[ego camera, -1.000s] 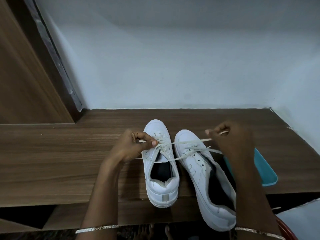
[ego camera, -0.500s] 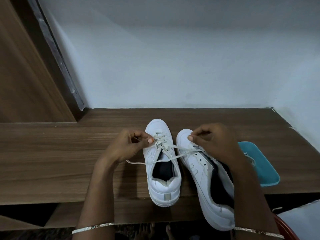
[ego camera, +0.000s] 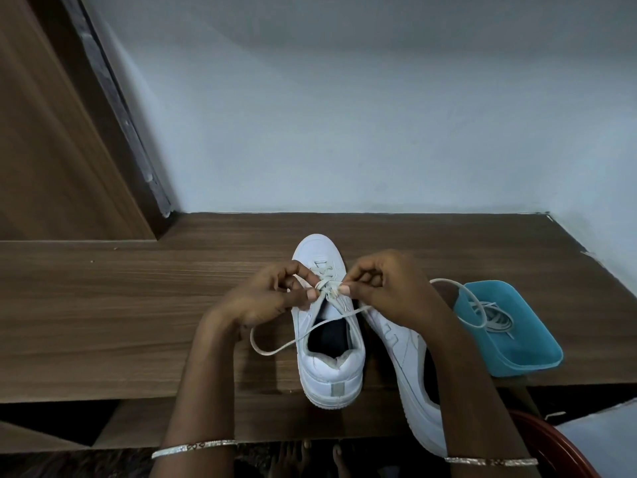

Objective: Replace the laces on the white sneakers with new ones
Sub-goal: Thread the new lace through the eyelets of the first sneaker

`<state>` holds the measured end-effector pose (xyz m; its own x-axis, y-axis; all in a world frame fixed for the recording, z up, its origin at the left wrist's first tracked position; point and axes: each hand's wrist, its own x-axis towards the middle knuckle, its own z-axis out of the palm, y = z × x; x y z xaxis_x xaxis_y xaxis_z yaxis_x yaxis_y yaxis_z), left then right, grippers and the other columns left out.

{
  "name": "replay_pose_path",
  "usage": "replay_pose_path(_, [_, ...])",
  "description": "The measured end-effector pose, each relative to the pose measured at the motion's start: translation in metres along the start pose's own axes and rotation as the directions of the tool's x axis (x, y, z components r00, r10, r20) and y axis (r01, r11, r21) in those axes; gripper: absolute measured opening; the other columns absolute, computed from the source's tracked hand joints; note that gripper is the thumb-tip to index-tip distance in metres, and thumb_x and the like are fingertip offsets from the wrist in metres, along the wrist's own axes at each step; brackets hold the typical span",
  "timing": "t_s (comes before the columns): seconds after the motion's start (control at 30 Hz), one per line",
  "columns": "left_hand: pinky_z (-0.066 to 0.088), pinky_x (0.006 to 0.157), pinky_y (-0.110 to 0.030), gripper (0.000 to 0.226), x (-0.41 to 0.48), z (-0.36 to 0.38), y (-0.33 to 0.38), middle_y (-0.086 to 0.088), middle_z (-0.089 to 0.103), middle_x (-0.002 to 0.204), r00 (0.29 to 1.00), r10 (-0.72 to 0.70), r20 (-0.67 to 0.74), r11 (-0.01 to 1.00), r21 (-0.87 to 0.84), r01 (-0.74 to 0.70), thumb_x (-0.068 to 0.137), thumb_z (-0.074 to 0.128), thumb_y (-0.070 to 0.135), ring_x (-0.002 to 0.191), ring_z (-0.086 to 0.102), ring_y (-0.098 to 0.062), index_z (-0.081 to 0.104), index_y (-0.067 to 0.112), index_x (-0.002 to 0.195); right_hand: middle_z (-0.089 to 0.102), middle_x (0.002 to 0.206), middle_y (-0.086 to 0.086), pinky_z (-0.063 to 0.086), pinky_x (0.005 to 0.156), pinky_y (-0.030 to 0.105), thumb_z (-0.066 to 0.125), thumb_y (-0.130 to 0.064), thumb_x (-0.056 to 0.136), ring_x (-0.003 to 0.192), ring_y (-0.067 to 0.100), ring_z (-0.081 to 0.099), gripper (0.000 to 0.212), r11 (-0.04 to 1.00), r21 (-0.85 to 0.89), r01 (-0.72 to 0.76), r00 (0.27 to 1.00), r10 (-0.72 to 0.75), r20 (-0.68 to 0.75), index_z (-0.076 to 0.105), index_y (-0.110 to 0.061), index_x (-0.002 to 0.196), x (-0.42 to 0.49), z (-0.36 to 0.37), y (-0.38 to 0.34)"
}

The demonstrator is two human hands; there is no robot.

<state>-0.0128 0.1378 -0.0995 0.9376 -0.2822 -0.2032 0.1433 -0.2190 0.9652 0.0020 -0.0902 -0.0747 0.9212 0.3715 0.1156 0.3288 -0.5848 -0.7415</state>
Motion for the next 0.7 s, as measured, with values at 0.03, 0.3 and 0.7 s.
replay_pose_path(0.03, [0.048,0.075,-0.024,0.02,-0.001,-0.002,0.001,-0.019,0.065,0.081,1.0,0.028,-0.001,1.0,0.011,-0.028,0.087,0.073,0.008,0.074,0.061,-0.013,0.071,0.006,0.106,0.07,0.065,-0.007,0.049,0.059,0.029,0.083,-0.025,0.079,0.055,0.003,0.059,0.009,1.0,-0.004,-0.001,1.0,0.001,-0.004,0.076,-0.025,0.073,0.0,-0.002,0.002])
replay_pose_path(0.3, [0.042,0.066,-0.03,0.006,-0.008,-0.017,-0.002,-0.027,0.066,0.074,0.99,0.103,-0.094,0.985,0.15,-0.089,0.083,0.077,0.013,0.065,0.053,-0.02,0.08,0.017,0.08,0.071,0.063,-0.001,0.047,0.06,0.027,0.084,-0.02,0.076,0.056,0.015,0.062,0.01,0.994,-0.094,-0.05,0.997,0.056,0.054,0.077,-0.022,0.07,-0.006,-0.018,0.013])
replay_pose_path(0.7, [0.036,0.065,-0.023,0.013,-0.012,-0.019,-0.005,-0.003,0.062,0.061,0.998,0.062,-0.021,0.991,0.121,-0.059,0.086,0.072,0.023,0.061,0.049,-0.011,0.079,0.015,0.079,0.065,0.053,-0.012,0.039,0.056,0.02,0.079,-0.018,0.081,0.047,0.0,0.054,0.017,0.977,-0.11,-0.183,0.978,0.192,0.079,0.074,-0.024,0.066,-0.008,-0.018,0.004])
